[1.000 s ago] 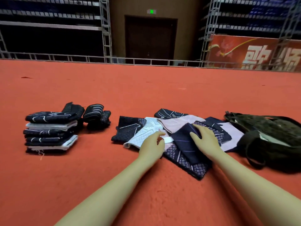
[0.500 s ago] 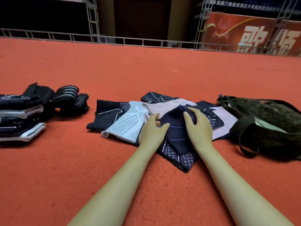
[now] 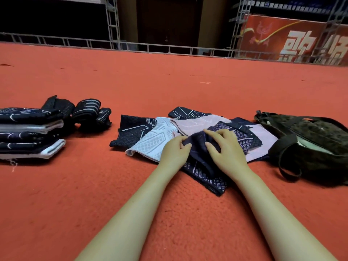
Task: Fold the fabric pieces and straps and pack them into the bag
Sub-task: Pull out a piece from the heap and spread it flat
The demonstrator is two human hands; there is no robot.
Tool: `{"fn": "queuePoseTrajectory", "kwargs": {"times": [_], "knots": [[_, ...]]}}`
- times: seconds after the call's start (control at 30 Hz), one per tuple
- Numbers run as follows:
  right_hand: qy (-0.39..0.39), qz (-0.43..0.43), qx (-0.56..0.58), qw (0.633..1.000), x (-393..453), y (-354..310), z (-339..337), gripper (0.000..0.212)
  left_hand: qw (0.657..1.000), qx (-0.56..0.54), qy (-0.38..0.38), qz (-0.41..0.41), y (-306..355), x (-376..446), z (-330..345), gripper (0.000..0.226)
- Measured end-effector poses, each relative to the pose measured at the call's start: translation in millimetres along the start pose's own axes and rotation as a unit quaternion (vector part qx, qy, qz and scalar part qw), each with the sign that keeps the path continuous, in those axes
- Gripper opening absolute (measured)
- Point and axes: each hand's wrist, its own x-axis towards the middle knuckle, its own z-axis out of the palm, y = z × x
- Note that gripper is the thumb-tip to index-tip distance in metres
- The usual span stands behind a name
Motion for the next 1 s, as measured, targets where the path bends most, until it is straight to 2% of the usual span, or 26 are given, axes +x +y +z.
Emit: {"fn": "queuePoseTrajectory", "kwargs": {"times": [0.1, 0.27, 0.37, 0.43, 0.57, 0.63, 0.73, 0.8, 0.9, 1.0], "knots": [[0.01, -0.016, 0.029, 0.999, 2.0, 5.5, 0.4, 0.047, 0.999, -0.004, 0.027, 0.027, -0.5, 0.0, -0.2, 0.018], [0.002, -0.033, 0.062, 0.998, 5.2, 3.2, -2.3, 0.047, 0.998, -0.036, -0.007, 0.053, 4.3, -4.9, 0.2, 0.017], [0.005, -0.048, 0.08, 0.996, 6.4, 3.2, -2.2, 0.053, 0.993, -0.082, 0.037, 0.083, 13.3, -8.1, -2.0, 0.022], [0.009, -0.034, 0.131, 0.991, 6.3, 1.0, -4.4, 0.051, 0.986, -0.097, 0.064, 0.122, 22.2, -10.2, -5.6, 0.025], [0.017, -0.023, 0.175, 0.984, 7.0, 1.3, -8.9, 0.047, 0.972, 0.01, 0.096, 0.215, 33.5, -9.5, -19.9, 0.028], [0.014, -0.027, 0.153, 0.988, 9.5, 2.0, -8.8, 0.046, 0.973, 0.062, 0.086, 0.205, 31.1, -6.8, -24.0, 0.031], [0.011, -0.046, 0.081, 0.996, 12.0, 3.6, -4.8, 0.045, 0.987, 0.071, 0.065, 0.125, 13.0, -4.8, -26.9, 0.03], [0.004, -0.054, 0.054, 0.997, 13.5, 3.9, -1.3, 0.043, 0.987, 0.09, 0.051, 0.122, 1.1, -7.4, -32.4, 0.027], [0.005, -0.05, 0.062, 0.997, 13.3, -0.3, 0.0, 0.034, 0.981, 0.11, 0.055, 0.151, -3.5, -13.3, -52.8, 0.025], [-0.018, 0.013, 0.138, 0.99, 12.9, -9.7, -5.0, 0.036, 0.981, 0.112, 0.037, 0.154, -12.3, -17.6, -76.5, 0.023]]}}
